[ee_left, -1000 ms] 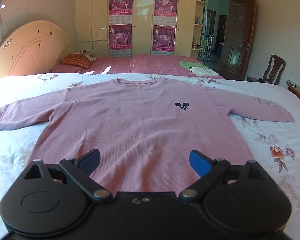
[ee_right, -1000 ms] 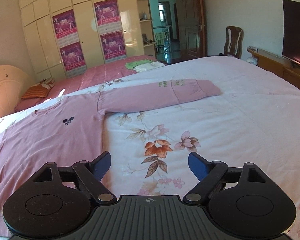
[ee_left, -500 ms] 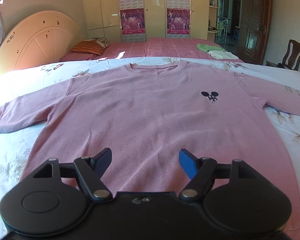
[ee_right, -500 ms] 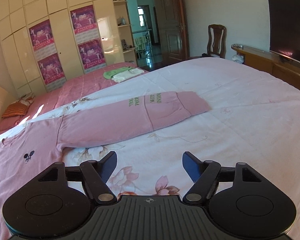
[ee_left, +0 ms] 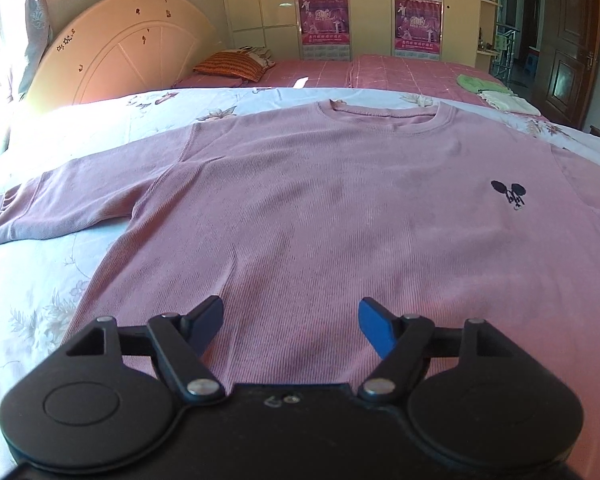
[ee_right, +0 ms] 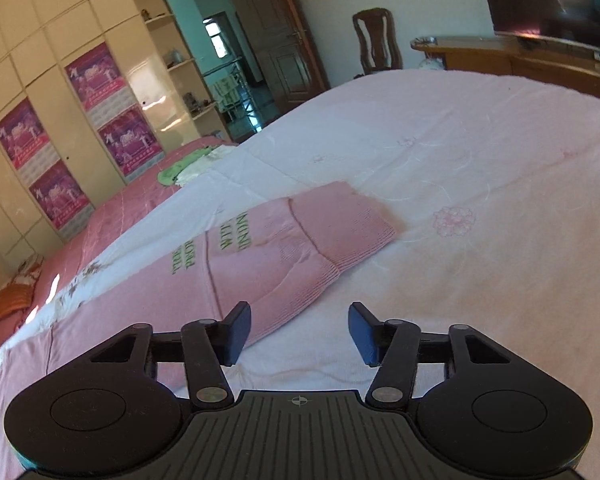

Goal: Fold small clothes
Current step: 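Move the right tool to the cuff of the green-printed sleeve, then grasp the sleeve cuff with the right tool and fold it across the body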

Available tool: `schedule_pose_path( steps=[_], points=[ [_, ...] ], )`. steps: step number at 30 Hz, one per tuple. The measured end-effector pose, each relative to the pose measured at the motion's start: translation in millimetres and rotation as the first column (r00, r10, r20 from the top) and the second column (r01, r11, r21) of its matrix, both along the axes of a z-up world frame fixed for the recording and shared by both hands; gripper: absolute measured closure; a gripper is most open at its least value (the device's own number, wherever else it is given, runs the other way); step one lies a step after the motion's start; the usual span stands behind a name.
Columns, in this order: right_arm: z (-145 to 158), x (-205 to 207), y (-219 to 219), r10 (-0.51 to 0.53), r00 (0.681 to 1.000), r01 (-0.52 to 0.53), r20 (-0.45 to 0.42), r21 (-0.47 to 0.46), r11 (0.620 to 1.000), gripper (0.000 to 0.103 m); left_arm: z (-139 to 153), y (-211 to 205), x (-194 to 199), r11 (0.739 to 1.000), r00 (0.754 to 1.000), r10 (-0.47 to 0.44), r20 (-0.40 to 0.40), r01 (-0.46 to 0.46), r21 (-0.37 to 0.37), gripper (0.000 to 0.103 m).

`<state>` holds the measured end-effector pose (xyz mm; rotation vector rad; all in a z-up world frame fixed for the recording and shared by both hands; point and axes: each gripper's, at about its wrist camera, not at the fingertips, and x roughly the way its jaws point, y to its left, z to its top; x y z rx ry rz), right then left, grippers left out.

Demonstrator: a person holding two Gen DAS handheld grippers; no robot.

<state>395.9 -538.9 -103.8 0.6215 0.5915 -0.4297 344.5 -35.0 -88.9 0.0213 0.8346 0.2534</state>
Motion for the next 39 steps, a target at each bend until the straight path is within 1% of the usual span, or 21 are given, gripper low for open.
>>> schedule_pose_path(
  steps=[2, 5, 7, 10, 11, 12, 13, 14, 16, 17, 19, 20, 22, 24, 25, 27, 29, 31, 34, 36, 39],
  points=[
    [-6, 3, -16, -0.037, 0.999, 0.036, 0.008, 0.062, 0.997, 0.059, -3, 0, 2, 1.000, 1.000, 0.007, -0.009, -0.007, 0.002, 0.030],
    [-13, 4, -31, -0.068, 0.997, 0.064, 0.024, 0.126, 0.990, 0.059, -5, 0, 5, 1.000, 1.000, 0.011, -0.018, -0.011, 0.007, 0.029],
    [-13, 3, -37, -0.080, 0.996, 0.073, 0.043, 0.147, 0.986, 0.059, -5, 0, 8, 1.000, 1.000, 0.016, -0.018, -0.016, 0.009, 0.029],
    [-12, 1, -44, -0.094, 0.993, 0.082, 0.071, 0.155, 0.984, 0.059, -5, 5, 17, 1.000, 0.999, 0.030, -0.012, -0.030, 0.003, 0.029],
    [-11, 0, -45, -0.096, 0.993, 0.084, 0.075, 0.150, 0.985, 0.062, -5, 9, 22, 0.999, 0.999, 0.041, -0.010, -0.041, -0.011, 0.029],
    [-11, 1, -45, -0.101, 0.993, 0.091, 0.068, 0.136, 0.987, 0.068, -5, 12, 25, 0.998, 0.999, 0.046, -0.011, -0.047, -0.030, 0.029],
    [-11, 1, -45, -0.099, 0.993, 0.091, 0.059, 0.122, 0.988, 0.083, -6, 15, 29, 0.998, 0.999, 0.049, -0.016, -0.050, -0.049, 0.029],
    [-11, 1, -45, -0.091, 0.994, 0.083, 0.061, 0.121, 0.989, 0.089, -7, 17, 34, 0.997, 0.999, 0.042, -0.024, -0.044, -0.070, 0.030],
    [-8, 1, -45, -0.079, 0.995, 0.073, 0.065, 0.100, 0.992, 0.093, -8, 19, 40, 0.995, 0.999, -0.011, -0.036, 0.007, -0.102, 0.033],
    [-3, 0, -41, -0.072, 0.995, 0.067, 0.073, 0.069, 0.995, 0.094, -6, 18, 42, 0.995, 0.999, -0.030, -0.028, 0.027, -0.097, 0.037],
    [10, -1, -26, -0.033, 0.994, 0.033, 0.103, -0.004, 0.999, 0.095, -1, 20, 45, 0.992, 0.998, -0.061, -0.010, 0.060, -0.108, 0.037],
    [15, 2, -14, 0.003, 0.995, 0.001, 0.103, -0.033, 0.999, 0.095, 0, 22, 49, 0.990, 0.997, -0.076, -0.010, 0.074, -0.120, 0.036],
    [23, 5, 12, 0.073, 0.994, -0.066, 0.086, -0.079, 0.995, 0.095, 3, 27, 57, 0.989, 0.996, -0.088, -0.011, 0.086, -0.119, 0.035],
    [32, 7, 42, 0.143, 0.986, -0.131, 0.083, -0.132, 0.983, 0.095, 5, 33, 69, 0.986, 0.994, -0.102, -0.039, 0.096, -0.133, 0.030],
    [37, 5, 57, 0.170, 0.982, -0.156, 0.087, -0.150, 0.976, 0.095, 5, 36, 75, 0.984, 0.992, -0.114, -0.044, 0.107, -0.145, 0.030],
    [44, 5, 85, 0.227, 0.969, -0.212, 0.098, -0.143, 0.967, 0.095, 7, 43, 83, 0.978, 0.991, -0.131, -0.028, 0.124, -0.167, 0.033],
    [47, 6, 117, 0.288, 0.953, -0.273, 0.094, -0.148, 0.951, 0.095, 10, 50, 89, 0.964, 0.987, -0.159, -0.001, 0.155, -0.218, 0.037],
    [47, 7, 153, 0.363, 0.928, -0.346, 0.089, -0.162, 0.924, 0.095, 12, 53, 90, 0.961, 0.985, -0.169, 0.023, 0.170, -0.218, 0.041],
    [42, 14, 213, 0.469, 0.880, -0.449, 0.078, -0.187, 0.874, 0.095, 14, 58, 90, 0.952, 0.979, -0.195, 0.052, 0.202, -0.229, 0.053],
    [36, 16, 251, 0.524, 0.849, -0.503, 0.069, -0.195, 0.842, 0.095, 12, 66, 89, 0.944, 0.979, -0.197, 0.058, 0.205, -0.258, 0.053],
    [23, 28, 306, 0.602, 0.796, -0.583, 0.067, -0.187, 0.791, 0.097, 10, 84, 86, 0.943, 0.983, -0.176, 0.060, 0.185, -0.277, 0.053]
  ],
)
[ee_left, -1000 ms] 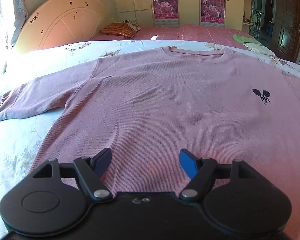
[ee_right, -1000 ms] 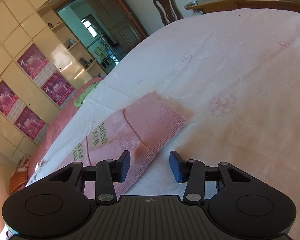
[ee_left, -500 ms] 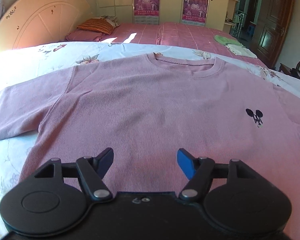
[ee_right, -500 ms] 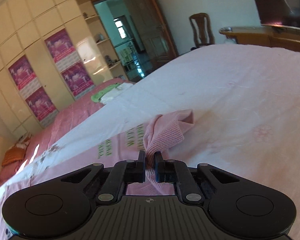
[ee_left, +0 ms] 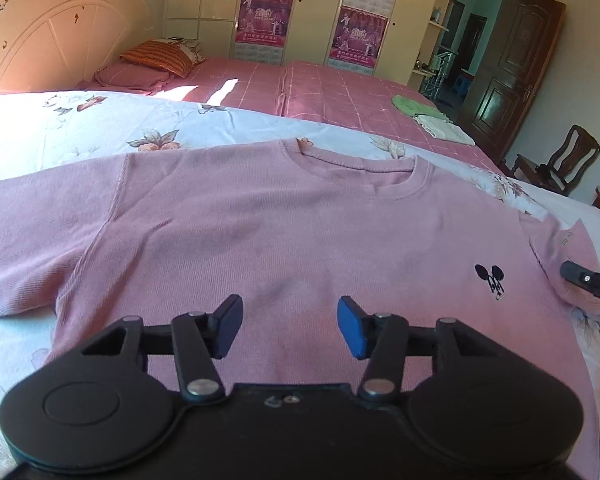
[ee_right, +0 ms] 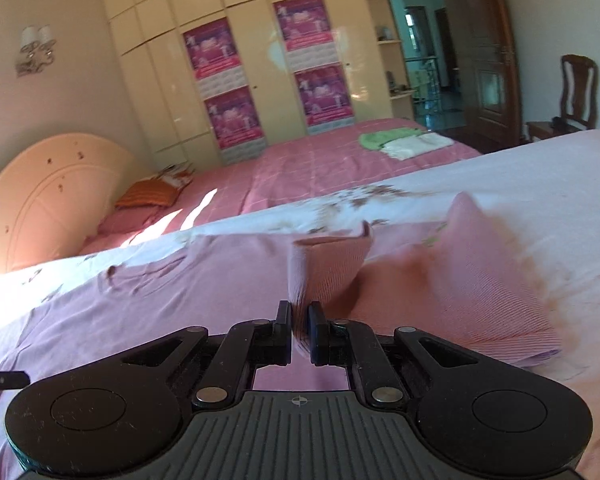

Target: Fold small clothes

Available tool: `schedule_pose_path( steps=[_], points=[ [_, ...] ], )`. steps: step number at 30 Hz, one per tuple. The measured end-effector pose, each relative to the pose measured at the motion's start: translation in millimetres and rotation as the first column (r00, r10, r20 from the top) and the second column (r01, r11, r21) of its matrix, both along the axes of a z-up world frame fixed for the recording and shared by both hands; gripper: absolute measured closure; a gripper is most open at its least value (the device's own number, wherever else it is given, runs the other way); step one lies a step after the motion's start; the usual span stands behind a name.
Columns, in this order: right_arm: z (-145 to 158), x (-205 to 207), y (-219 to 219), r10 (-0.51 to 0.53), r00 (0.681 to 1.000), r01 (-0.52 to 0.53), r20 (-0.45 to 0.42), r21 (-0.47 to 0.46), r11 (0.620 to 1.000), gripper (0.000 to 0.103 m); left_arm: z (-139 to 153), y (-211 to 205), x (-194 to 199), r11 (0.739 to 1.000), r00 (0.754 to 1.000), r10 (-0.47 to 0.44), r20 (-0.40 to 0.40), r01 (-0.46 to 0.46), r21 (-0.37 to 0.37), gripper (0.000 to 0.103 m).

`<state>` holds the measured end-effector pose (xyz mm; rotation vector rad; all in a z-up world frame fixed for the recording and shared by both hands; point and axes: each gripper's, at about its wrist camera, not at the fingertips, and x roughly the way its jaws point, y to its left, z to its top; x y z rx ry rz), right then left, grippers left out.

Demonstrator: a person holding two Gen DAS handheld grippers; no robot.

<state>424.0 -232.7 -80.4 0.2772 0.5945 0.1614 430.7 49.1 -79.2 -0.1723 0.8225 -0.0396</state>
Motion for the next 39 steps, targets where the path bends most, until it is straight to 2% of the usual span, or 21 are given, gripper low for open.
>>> schedule_pose_path(
  steps=[1, 6, 7, 10, 12, 13, 14, 15, 17, 18, 20, 23, 28, 31, 34, 35, 36, 37, 39],
  points=[
    [-3, 2, 18, 0.032, 1.000, -0.032, 0.001, 0.001, 1.000, 0.103, -1, 7, -1, 1.000, 1.000, 0.006, -0.003, -0.006, -0.010, 0.053],
    [-18, 24, 101, 0.165, 0.986, -0.165, -0.021, -0.028, 0.986, 0.103, -5, 32, 0, 0.999, 1.000, -0.004, -0.018, 0.003, -0.049, 0.053],
    [-21, 24, 113, 0.157, 0.987, -0.159, -0.031, -0.056, 0.986, 0.103, -5, 34, 0, 0.999, 1.000, -0.014, -0.016, 0.014, -0.052, 0.051],
    [-22, 17, 112, 0.019, 1.000, -0.020, -0.006, -0.120, 0.993, 0.102, -5, 37, -1, 0.998, 0.999, -0.042, 0.004, 0.042, -0.048, 0.046],
    [-20, 11, 92, -0.080, 0.997, 0.078, -0.008, -0.142, 0.987, 0.086, -7, 38, -1, 0.997, 0.999, -0.046, 0.006, 0.046, -0.064, 0.045],
    [-18, 7, 76, -0.133, 0.991, 0.132, -0.003, -0.150, 0.980, 0.060, -9, 39, 0, 0.996, 0.999, -0.046, 0.005, 0.046, -0.077, 0.045],
    [-18, 4, 64, -0.176, 0.984, 0.175, 0.006, -0.170, 0.970, 0.044, -11, 39, 0, 0.995, 0.999, -0.044, 0.002, 0.044, -0.089, 0.045],
    [-16, 0, 51, -0.192, 0.981, 0.191, 0.006, -0.177, 0.966, 0.044, -13, 39, 0, 0.994, 0.999, -0.041, 0.000, 0.041, -0.101, 0.045],
    [-16, -4, 31, -0.193, 0.981, 0.189, -0.019, -0.144, 0.971, 0.044, -17, 38, 1, 0.992, 0.999, -0.037, -0.005, 0.036, -0.121, 0.045],
    [-15, -6, 27, -0.195, 0.981, 0.190, -0.015, -0.168, 0.967, 0.045, -18, 36, 1, 0.992, 0.999, -0.037, -0.010, 0.036, -0.125, 0.045],
    [-15, -8, 25, -0.167, 0.986, 0.161, 0.000, -0.267, 0.950, 0.057, -20, 33, 3, 0.991, 0.999, -0.041, -0.017, 0.039, -0.131, 0.045],
    [-24, -4, 26, -0.085, 0.996, 0.076, -0.007, -0.382, 0.921, 0.057, -21, 31, 3, 0.990, 0.999, -0.031, -0.024, 0.027, -0.140, 0.045],
    [-51, 5, 36, 0.052, 0.998, -0.064, -0.037, -0.558, 0.827, 0.057, -20, 33, 2, 0.990, 1.000, -0.006, -0.024, 0.003, -0.143, 0.044],
    [-67, 7, 47, 0.145, 0.988, -0.142, -0.049, -0.645, 0.751, 0.057, -20, 31, 1, 0.991, 1.000, 0.006, -0.030, -0.010, -0.132, 0.042],
    [-78, 14, 56, 0.194, 0.980, -0.159, -0.033, -0.715, 0.681, 0.057, -21, 31, -2, 0.992, 0.999, 0.022, -0.039, -0.027, -0.126, 0.042],
    [-80, 17, 57, 0.205, 0.978, -0.166, -0.034, -0.722, 0.672, 0.072, -21, 31, -4, 0.992, 0.999, 0.026, -0.042, -0.031, -0.122, 0.042],
    [-81, 22, 56, 0.202, 0.978, -0.175, -0.047, -0.706, 0.686, 0.088, -21, 31, -6, 0.992, 0.999, 0.029, -0.043, -0.034, -0.119, 0.042],
    [-80, 26, 52, 0.184, 0.982, -0.167, -0.048, -0.680, 0.714, 0.099, -21, 32, -7, 0.992, 0.998, 0.033, -0.044, -0.038, -0.118, 0.042],
    [-73, 34, 40, 0.133, 0.990, -0.129, -0.036, -0.580, 0.804, 0.099, -22, 34, -11, 0.992, 0.998, 0.038, -0.047, -0.043, -0.119, 0.042]
  ],
)
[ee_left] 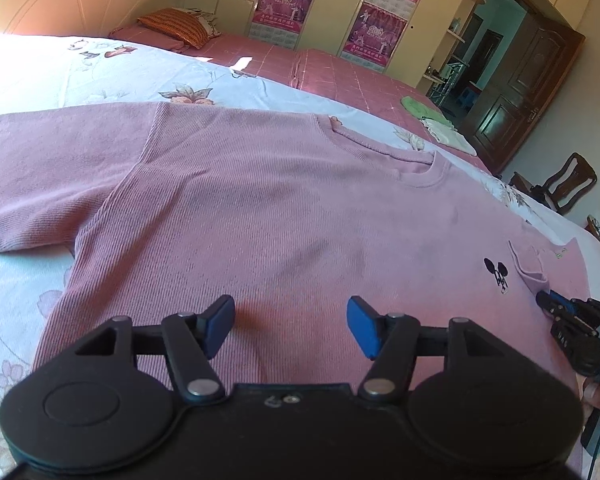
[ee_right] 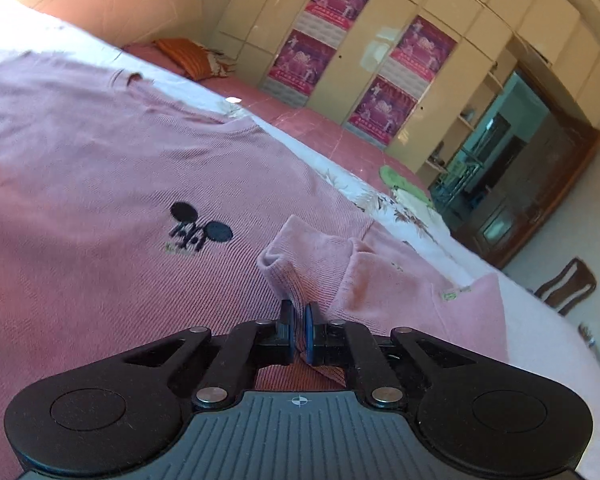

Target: Fold small clothes

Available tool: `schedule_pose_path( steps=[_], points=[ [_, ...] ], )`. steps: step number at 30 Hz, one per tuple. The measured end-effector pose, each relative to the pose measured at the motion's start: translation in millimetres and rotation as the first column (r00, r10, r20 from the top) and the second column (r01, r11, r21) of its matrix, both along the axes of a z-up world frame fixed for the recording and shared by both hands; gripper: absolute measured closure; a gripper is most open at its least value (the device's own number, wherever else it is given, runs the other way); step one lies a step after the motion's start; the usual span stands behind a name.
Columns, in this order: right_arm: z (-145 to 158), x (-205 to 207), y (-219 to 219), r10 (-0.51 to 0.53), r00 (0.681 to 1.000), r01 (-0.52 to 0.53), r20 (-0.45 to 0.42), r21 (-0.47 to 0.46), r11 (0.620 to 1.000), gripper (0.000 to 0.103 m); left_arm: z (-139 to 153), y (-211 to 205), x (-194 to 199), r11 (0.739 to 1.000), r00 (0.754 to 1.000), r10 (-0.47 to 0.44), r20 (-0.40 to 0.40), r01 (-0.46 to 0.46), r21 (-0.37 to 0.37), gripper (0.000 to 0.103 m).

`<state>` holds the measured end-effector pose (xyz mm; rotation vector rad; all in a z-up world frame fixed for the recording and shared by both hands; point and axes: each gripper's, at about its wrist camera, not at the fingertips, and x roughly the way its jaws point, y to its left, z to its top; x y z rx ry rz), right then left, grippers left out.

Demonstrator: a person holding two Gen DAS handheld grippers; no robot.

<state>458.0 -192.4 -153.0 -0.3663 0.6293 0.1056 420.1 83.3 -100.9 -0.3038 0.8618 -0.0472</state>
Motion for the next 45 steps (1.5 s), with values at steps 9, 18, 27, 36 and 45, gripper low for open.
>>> schedule_pose_path(
  steps=[9, 18, 27, 36, 45],
  points=[
    [52, 1, 29, 0.048, 0.992, -0.085, 0.119, 0.322, 0.943, 0.099, -2, 11, -5, 1.000, 1.000, 0.015, -0.008, -0.015, 0.005, 0.042],
    [11, 7, 118, 0.238, 0.971, -0.219, 0.003, 0.404, 0.888, 0.098, -1, 21, -10, 0.999, 1.000, 0.017, -0.020, -0.016, 0.037, 0.042],
    [23, -20, 55, 0.044, 0.999, -0.050, 0.024, 0.439, 0.897, 0.079, -1, -27, 24, 0.989, 0.993, -0.114, 0.041, 0.117, -0.094, 0.043],
    [32, -61, -42, -0.236, 0.970, 0.230, -0.064, 0.564, 0.793, 0.079, -19, -85, 74, 0.973, 0.977, -0.213, 0.016, 0.213, -0.087, 0.063],
    [42, -81, -101, -0.372, 0.914, 0.366, -0.163, 0.727, 0.582, 0.031, 7, -70, 67, 0.982, 0.968, -0.186, 0.168, 0.189, -0.004, 0.096]
  ],
)
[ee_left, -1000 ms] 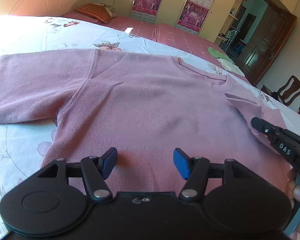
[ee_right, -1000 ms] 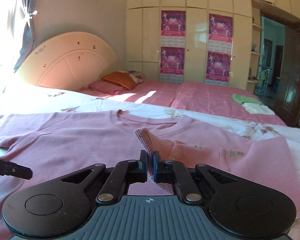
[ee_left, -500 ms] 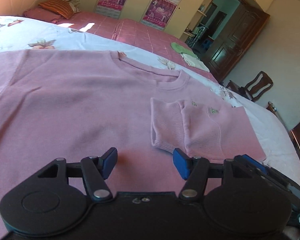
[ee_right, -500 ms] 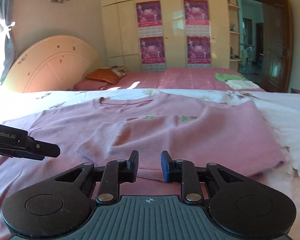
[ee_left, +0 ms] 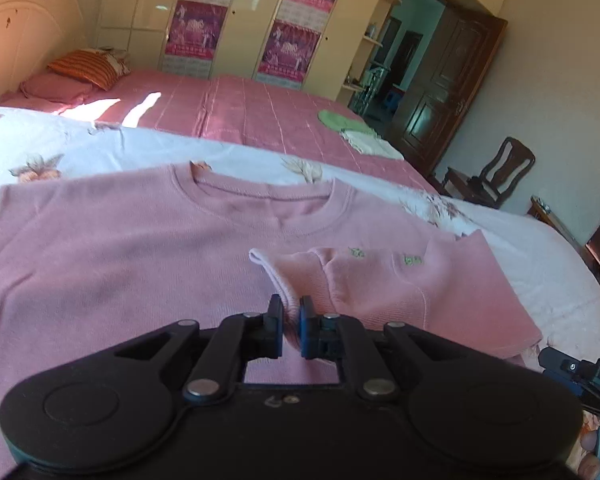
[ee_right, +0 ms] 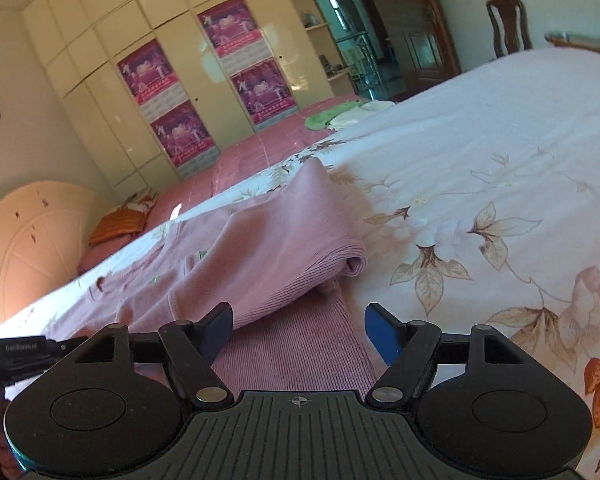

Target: Fold small clothes

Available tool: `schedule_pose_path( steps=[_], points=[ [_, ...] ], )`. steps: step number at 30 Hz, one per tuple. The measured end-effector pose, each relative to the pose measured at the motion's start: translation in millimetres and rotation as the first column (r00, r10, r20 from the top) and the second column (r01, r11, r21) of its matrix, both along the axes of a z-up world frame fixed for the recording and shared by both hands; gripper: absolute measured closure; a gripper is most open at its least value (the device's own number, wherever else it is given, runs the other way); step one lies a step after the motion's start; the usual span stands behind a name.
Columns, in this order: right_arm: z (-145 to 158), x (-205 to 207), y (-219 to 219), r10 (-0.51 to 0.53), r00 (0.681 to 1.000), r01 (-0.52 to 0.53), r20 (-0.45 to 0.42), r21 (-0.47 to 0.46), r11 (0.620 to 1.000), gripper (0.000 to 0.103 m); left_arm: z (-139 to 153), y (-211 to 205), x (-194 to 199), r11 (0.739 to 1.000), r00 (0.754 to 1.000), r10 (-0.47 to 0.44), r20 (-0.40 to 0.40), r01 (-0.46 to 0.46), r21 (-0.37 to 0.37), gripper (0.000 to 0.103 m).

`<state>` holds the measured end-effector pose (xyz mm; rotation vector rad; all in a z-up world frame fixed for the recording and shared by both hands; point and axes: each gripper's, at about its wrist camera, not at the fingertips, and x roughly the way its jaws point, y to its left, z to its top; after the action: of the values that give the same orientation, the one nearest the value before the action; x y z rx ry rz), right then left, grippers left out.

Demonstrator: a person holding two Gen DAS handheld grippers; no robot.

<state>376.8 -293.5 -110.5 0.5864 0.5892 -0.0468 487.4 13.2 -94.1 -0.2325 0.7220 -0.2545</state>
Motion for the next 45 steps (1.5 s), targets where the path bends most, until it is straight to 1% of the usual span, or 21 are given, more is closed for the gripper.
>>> schedule_pose_path(
  steps=[3, 5, 7, 11, 12, 14, 16, 18, 21, 23, 24, 26, 28, 31, 34, 35, 37, 39, 40, 41, 45],
  points=[
    [3, -2, -9, -0.006, 1.000, 0.005, 0.008, 0.115, 0.993, 0.031, 4, 32, -8, 0.996, 0.996, 0.082, 0.022, -0.081, -0.020, 0.096],
    [4, -4, -14, -0.008, 1.000, 0.008, -0.001, 0.156, 0.988, 0.031, -5, 50, -8, 0.992, 0.992, 0.123, -0.011, -0.124, -0.036, 0.096],
    [5, -5, -20, -0.002, 1.000, 0.000, 0.008, 0.217, 0.976, 0.031, -16, 56, -6, 0.992, 0.991, 0.121, -0.049, -0.123, -0.035, 0.096],
    [0, -3, -32, -0.005, 1.000, 0.004, 0.000, 0.355, 0.935, 0.031, -25, 51, -7, 0.994, 0.993, 0.109, -0.051, -0.109, -0.009, 0.095],
    [-2, -1, -36, -0.015, 1.000, 0.017, -0.007, 0.389, 0.921, 0.031, -26, 50, -6, 0.994, 0.992, 0.112, -0.051, -0.113, -0.010, 0.094],
    [-6, -1, -47, -0.040, 0.999, 0.044, -0.017, 0.456, 0.889, 0.031, -27, 51, -4, 0.992, 0.990, 0.127, -0.052, -0.128, -0.016, 0.077],
    [-11, -1, -60, -0.064, 0.998, 0.068, -0.026, 0.523, 0.850, 0.031, -29, 56, -3, 0.990, 0.990, 0.132, -0.053, -0.135, -0.046, 0.071],
    [-14, -1, -73, -0.084, 0.996, 0.087, -0.033, 0.568, 0.818, 0.031, -32, 59, 4, 0.988, 0.989, 0.133, -0.063, -0.137, -0.065, 0.071],
    [-8, -2, -83, -0.086, 0.995, 0.094, -0.041, 0.560, 0.823, 0.034, -37, 62, 15, 0.982, 0.986, 0.147, -0.079, -0.155, -0.111, 0.077],
    [-7, -4, -81, -0.085, 0.995, 0.098, -0.048, 0.536, 0.839, 0.039, -37, 63, 19, 0.979, 0.985, 0.154, -0.081, -0.163, -0.122, 0.095],
    [-7, -7, -81, -0.088, 0.995, 0.103, -0.053, 0.525, 0.845, 0.041, -33, 63, 15, 0.976, 0.983, 0.178, -0.035, -0.181, -0.122, 0.095],
    [-6, -12, -83, -0.099, 0.993, 0.116, -0.061, 0.514, 0.850, 0.050, -15, 58, -7, 0.976, 0.969, 0.201, 0.141, -0.186, -0.109, 0.097],
    [-9, -17, -83, -0.108, 0.992, 0.125, -0.062, 0.517, 0.847, 0.055, -6, 52, -22, 0.977, 0.952, 0.210, 0.222, -0.197, -0.082, 0.097],
    [-13, -18, -83, -0.112, 0.992, 0.130, -0.065, 0.522, 0.843, 0.062, -20, 48, -17, 0.970, 0.960, 0.239, 0.149, -0.242, 0.002, 0.097],
    [-12, -22, -84, -0.104, 0.992, 0.124, -0.069, 0.524, 0.843, 0.064, -38, 62, -9, 0.963, 0.963, 0.266, 0.037, -0.264, -0.046, 0.096],
    [-12, -21, -82, -0.100, 0.992, 0.123, -0.072, 0.519, 0.846, 0.065, -41, 64, -8, 0.961, 0.962, 0.271, 0.021, -0.269, -0.060, 0.092],
    [-8, -13, -77, -0.096, 0.992, 0.125, -0.084, 0.501, 0.856, 0.072, -42, 70, -8, 0.960, 0.963, 0.268, 0.007, -0.266, -0.090, 0.089],
    [-5, -13, -75, -0.088, 0.992, 0.122, -0.092, 0.494, 0.861, 0.075, -41, 74, -6, 0.960, 0.967, 0.257, 0.001, -0.255, -0.116, 0.076],
    [1, -11, -74, -0.084, 0.993, 0.116, -0.088, 0.483, 0.868, 0.075, -40, 75, -5, 0.962, 0.969, 0.248, 0.004, -0.246, -0.121, 0.064],
    [6, -13, -73, -0.079, 0.994, 0.107, -0.078, 0.462, 0.880, 0.074, -40, 74, -2, 0.965, 0.971, 0.238, 0.007, -0.235, -0.118, 0.057],
    [25, -14, -71, -0.077, 0.997, 0.079, -0.018, 0.360, 0.930, 0.074, -37, 68, 14, 0.976, 0.978, 0.209, 0.009, -0.208, -0.069, 0.058]
  ],
)
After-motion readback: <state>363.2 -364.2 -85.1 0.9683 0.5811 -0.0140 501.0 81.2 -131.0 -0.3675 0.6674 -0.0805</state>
